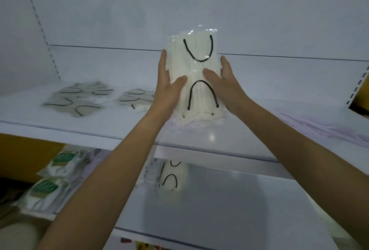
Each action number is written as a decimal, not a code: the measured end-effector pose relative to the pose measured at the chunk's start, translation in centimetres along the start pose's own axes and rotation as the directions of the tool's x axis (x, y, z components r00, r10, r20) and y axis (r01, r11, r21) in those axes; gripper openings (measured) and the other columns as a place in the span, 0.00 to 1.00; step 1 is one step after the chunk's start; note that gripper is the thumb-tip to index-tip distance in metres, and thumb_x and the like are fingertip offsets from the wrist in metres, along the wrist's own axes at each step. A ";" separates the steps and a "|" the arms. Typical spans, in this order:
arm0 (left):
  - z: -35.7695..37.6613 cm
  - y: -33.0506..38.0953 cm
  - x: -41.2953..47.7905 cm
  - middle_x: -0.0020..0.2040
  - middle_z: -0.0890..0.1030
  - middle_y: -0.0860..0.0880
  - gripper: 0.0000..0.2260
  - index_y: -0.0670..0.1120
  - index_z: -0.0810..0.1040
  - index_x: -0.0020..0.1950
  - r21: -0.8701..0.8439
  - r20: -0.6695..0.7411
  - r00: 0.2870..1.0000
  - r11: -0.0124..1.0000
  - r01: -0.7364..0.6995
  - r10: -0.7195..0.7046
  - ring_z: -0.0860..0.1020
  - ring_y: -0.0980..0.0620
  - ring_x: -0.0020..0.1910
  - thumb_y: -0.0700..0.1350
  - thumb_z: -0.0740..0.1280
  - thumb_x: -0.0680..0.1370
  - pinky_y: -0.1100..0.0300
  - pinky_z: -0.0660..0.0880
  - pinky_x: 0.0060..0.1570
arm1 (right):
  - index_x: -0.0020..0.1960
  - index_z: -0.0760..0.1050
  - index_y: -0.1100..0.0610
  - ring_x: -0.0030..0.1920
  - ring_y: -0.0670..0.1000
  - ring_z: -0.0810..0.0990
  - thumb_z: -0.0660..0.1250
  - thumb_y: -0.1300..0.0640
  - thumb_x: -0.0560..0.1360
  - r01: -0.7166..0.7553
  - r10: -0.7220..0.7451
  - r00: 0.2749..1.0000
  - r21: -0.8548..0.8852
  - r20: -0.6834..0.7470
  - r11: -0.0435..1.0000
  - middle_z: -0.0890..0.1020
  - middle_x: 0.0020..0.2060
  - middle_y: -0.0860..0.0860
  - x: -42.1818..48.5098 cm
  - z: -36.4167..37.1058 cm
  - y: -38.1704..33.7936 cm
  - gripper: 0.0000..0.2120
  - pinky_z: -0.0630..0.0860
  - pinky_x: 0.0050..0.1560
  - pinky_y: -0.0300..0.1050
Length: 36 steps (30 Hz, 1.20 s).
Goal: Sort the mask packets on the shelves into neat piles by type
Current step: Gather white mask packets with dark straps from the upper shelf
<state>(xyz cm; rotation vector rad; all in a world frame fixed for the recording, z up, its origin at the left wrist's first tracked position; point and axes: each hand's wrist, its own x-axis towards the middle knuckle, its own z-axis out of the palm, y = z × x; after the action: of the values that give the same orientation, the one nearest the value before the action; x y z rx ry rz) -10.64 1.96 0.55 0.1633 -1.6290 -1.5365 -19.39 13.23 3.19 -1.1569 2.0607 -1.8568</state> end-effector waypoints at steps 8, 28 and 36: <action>-10.1 3.1 -7.7 0.65 0.71 0.50 0.29 0.51 0.54 0.74 0.092 0.098 0.978 0.980 0.176 -0.185 0.74 0.54 0.60 0.40 0.65 0.77 0.60 0.76 0.55 | 0.76 0.41 0.58 0.73 0.50 0.56 0.59 0.57 0.79 0.115 -0.118 0.993 -0.158 -0.004 0.981 0.54 0.74 0.55 -8.6 10.9 -1.5 0.34 0.54 0.70 0.36; -23.9 -11.6 -27.1 0.63 0.74 0.44 0.24 0.46 0.63 0.70 0.189 0.076 0.580 0.583 0.790 -0.811 0.74 0.48 0.56 0.38 0.64 0.76 0.56 0.75 0.52 | 0.75 0.53 0.55 0.66 0.54 0.69 0.56 0.62 0.80 -0.575 0.575 0.818 0.014 -0.014 0.818 0.64 0.71 0.55 -28.8 25.6 13.8 0.26 0.71 0.60 0.45; -17.6 -21.0 -19.6 0.66 0.72 0.41 0.26 0.43 0.63 0.72 0.446 0.138 0.620 0.608 0.657 -0.772 0.73 0.44 0.62 0.33 0.62 0.75 0.51 0.74 0.59 | 0.74 0.56 0.57 0.60 0.52 0.72 0.58 0.64 0.79 -0.609 0.617 0.785 0.125 -0.047 0.784 0.70 0.64 0.53 -20.7 20.4 21.8 0.26 0.72 0.56 0.45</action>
<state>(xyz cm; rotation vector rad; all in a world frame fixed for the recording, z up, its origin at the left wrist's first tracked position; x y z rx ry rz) 3.46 -3.90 -29.49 0.9373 -2.2721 -1.9063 -3.05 8.52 -28.88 -0.2993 2.0124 -1.6597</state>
